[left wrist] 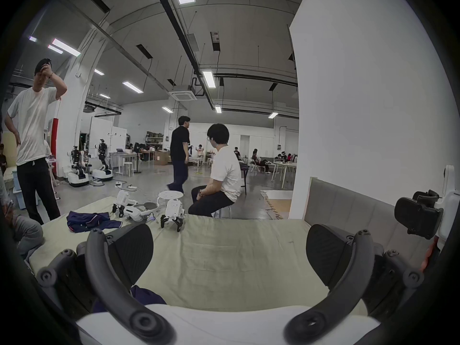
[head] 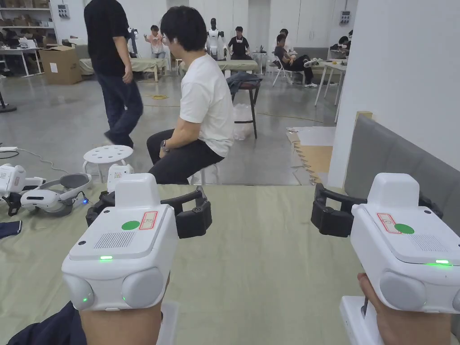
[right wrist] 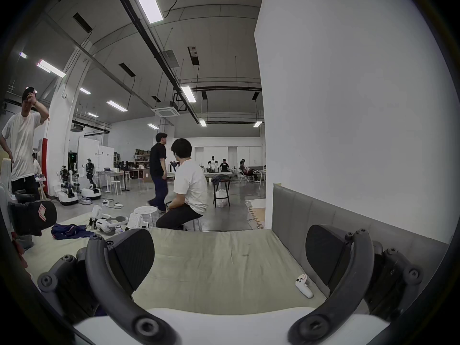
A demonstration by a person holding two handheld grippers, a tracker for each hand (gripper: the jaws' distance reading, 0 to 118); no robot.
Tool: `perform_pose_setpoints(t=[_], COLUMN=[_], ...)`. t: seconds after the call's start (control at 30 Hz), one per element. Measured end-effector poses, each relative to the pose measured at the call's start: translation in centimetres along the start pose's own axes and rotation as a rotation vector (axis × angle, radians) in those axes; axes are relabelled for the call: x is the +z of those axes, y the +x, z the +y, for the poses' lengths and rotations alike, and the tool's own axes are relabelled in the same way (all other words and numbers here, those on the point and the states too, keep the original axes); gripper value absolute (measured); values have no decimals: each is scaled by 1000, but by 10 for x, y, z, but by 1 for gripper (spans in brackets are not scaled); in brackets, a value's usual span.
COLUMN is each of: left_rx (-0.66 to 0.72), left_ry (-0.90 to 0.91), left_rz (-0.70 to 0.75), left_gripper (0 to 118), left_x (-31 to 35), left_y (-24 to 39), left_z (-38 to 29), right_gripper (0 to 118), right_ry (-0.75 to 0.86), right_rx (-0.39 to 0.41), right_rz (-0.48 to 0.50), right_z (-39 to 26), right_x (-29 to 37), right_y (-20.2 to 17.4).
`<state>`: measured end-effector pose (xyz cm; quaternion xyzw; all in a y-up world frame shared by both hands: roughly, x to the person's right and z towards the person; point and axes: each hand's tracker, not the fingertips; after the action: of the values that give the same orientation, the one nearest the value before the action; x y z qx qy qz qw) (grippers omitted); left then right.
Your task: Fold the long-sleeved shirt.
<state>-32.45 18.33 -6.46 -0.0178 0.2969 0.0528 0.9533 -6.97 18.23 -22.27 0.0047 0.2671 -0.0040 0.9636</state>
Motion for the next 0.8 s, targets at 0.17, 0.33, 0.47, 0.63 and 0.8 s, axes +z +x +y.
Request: perform_pose_setpoints(t=[0.17, 0.33, 0.47, 0.63, 0.8], left_rx=[7, -8, -38, -38, -12], left_ry=[0, -18, -3, -6, -24], left_rz=[-55, -53, -21, 8, 168], left_gripper=[82, 2, 2, 2, 2], left_x=[2, 3, 4, 9, 31], left_y=[0, 0, 3, -8, -61], left_z=[0, 5, 5, 9, 4], right_gripper=[114, 0, 0, 0, 0], right_ry=[2, -3, -2, -22, -24], right_rx=[-10, -46, -5, -5, 9], right_rz=[3, 39, 4, 77, 238], right_z=[-2, -3, -6, -5, -5], right_x=[1, 8, 5, -2, -7], right_y=[1, 9, 4, -10, -73])
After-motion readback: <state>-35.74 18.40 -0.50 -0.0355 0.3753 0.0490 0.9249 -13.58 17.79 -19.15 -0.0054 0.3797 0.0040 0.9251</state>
